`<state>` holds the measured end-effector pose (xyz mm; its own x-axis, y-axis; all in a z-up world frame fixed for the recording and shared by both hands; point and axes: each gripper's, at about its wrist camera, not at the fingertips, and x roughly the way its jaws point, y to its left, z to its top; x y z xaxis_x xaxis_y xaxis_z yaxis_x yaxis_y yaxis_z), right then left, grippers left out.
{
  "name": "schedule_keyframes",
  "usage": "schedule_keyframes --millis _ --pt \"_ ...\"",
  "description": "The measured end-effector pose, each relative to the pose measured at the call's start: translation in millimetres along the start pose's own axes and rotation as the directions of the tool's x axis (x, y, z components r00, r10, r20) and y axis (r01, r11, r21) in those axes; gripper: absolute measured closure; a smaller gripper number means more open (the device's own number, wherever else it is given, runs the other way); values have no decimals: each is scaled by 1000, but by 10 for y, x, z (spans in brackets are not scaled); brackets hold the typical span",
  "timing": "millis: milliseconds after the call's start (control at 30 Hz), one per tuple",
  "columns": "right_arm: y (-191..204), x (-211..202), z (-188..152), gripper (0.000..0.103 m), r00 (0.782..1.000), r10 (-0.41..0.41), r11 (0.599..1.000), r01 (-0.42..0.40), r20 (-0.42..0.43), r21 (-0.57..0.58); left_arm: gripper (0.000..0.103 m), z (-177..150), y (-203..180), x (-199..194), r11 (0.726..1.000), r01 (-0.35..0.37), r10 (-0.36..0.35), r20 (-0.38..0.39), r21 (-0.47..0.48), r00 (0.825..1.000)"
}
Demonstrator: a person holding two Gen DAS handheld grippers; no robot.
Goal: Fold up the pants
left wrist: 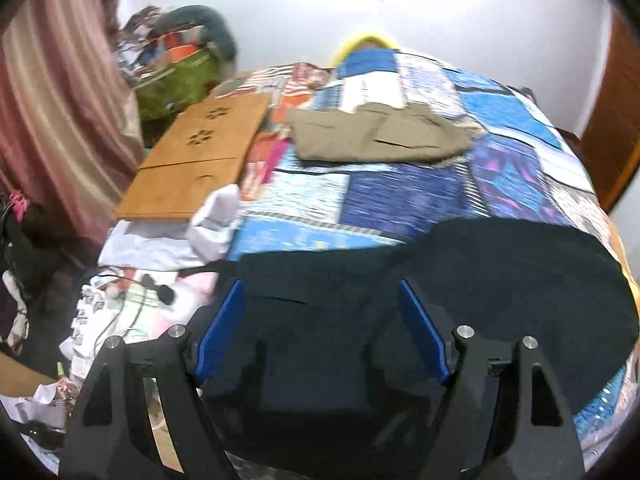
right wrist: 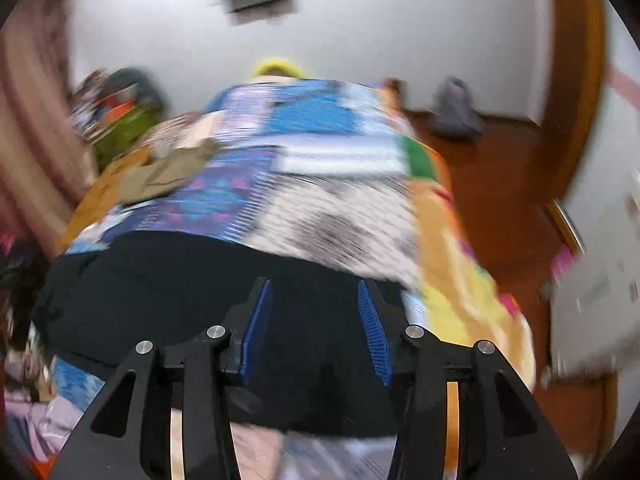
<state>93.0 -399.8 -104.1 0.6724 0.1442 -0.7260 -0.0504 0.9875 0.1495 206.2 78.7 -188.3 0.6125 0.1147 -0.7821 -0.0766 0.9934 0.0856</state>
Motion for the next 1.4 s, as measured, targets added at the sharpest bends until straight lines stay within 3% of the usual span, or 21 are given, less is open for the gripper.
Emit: schedule_keyframes --millis 133,233,400,567,733,833,933,1000,1167,1400 --pt "583 257 331 60 994 109 985 -110 -16 -130 21 65 305 165 999 -25 25 -15 -22 1000" --pt "1014 523 469 57 983 175 961 -182 -54 -209 21 62 473 330 999 10 -12 -57 -39 998" --pt "1662 1023 537 55 958 241 892 -282 -156 -354 21 -5 610 715 998 34 -40 -133 -47 990" --pt "2066 1525 553 55 924 271 837 -364 -269 -408 21 20 641 1029 996 67 -76 -186 -54 980" --pt "2351 2097 530 55 878 279 822 -428 -389 -375 20 80 588 1146 993 111 -117 -185 -42 976" --pt "2473 2274 514 55 862 270 810 -444 -429 -383 21 89 566 1183 989 144 -148 -184 -35 972" --pt "2586 2355 474 52 838 277 787 -479 -470 -389 35 78 546 1196 980 194 -198 -179 -38 964" --pt "2657 2341 431 56 842 268 770 -479 -468 -420 42 67 537 1173 979 199 -204 -166 -41 965" --pt "2704 2298 404 88 865 236 754 -451 -444 -478 60 64 539 1067 983 177 -181 -116 -44 977" --pt "2716 2173 400 95 902 228 736 -406 -366 -542 72 77 478 1023 997 80 -80 -71 2 994"
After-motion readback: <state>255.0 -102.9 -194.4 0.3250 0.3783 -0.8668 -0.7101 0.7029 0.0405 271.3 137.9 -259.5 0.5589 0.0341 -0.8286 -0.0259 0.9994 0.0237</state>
